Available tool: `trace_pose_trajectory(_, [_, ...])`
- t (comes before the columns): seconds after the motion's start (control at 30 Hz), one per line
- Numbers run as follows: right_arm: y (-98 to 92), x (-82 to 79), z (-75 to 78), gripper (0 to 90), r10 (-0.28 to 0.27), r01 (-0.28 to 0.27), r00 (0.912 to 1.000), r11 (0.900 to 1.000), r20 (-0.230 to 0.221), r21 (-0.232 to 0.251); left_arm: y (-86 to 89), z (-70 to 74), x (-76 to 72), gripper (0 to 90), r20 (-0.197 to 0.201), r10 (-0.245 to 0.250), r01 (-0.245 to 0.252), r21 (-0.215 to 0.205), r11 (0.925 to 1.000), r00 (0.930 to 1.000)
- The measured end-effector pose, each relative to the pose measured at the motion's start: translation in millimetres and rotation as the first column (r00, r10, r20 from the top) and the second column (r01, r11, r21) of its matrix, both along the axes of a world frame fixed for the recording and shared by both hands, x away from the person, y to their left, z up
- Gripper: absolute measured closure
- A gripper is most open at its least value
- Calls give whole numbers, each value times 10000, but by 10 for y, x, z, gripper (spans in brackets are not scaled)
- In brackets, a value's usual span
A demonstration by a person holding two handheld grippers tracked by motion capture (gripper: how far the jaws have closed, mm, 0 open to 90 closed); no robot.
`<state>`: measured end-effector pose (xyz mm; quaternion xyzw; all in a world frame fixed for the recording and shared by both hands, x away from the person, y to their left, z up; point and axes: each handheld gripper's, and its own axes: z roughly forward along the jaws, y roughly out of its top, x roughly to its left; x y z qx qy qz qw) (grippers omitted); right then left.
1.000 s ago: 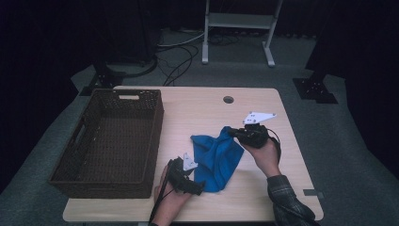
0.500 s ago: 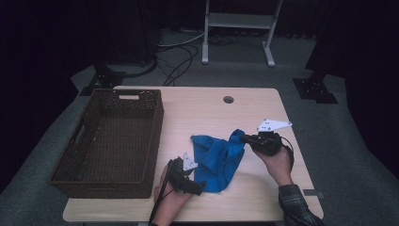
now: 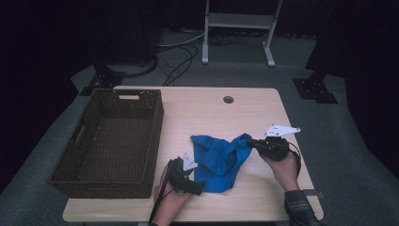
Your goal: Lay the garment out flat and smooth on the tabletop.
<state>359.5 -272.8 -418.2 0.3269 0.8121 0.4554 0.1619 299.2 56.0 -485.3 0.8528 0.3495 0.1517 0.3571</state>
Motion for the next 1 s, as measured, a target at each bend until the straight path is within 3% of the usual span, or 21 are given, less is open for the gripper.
trace_pose_trajectory(0.63, [-295,-246,-160,886,-475,474,9981,9989,-392,-20,0,0,0,3,-1,8,-8,-4,10000,10000])
trace_pose_trajectory(1.0, [-513,-425,-313,885,-911,920,9920,9957,-873,60,0,0,0,3,-1,7,-7,-4,10000,10000])
